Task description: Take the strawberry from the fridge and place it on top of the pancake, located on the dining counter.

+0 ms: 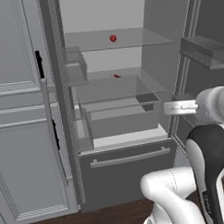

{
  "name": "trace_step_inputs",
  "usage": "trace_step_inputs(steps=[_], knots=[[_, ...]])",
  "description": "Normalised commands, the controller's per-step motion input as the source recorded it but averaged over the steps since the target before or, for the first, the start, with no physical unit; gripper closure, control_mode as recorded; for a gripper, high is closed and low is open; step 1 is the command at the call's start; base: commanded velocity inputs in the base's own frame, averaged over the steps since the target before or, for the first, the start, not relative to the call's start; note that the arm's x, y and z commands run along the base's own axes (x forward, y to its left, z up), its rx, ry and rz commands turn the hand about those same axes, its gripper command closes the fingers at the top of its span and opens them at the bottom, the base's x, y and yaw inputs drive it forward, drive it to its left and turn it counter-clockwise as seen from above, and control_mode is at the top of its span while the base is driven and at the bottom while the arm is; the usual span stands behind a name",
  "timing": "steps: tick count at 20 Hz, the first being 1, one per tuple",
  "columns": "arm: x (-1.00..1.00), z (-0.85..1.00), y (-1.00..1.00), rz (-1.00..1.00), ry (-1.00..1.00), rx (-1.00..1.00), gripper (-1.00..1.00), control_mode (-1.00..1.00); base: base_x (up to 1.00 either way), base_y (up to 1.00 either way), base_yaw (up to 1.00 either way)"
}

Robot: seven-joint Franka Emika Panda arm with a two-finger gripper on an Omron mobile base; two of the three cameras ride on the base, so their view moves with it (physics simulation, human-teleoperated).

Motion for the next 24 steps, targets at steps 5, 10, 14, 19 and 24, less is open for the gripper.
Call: trace_step_inputs(steps=[5, 10, 14, 19, 24], knots=[[0.0, 0.0, 0.0, 0.0, 0.0, 0.0, -1.0, 1.0, -0.07, 0.15, 0.0], [0.0, 0.0, 0.0, 0.0, 0.0, 0.0, -1.0, 1.0, 0.56, 0.21, 0.03], [0.0, 0.0, 0.0, 0.0, 0.0, 0.0, -1.0, 1.0, 0.74, 0.16, 0.03], [0.0, 0.0, 0.0, 0.0, 0.0, 0.0, -1.0, 1.0, 0.67, 0.39, 0.0], [0.0, 0.0, 0.0, 0.0, 0.0, 0.0, -1.0, 1.0, 0.94, 0.01, 0.0]])
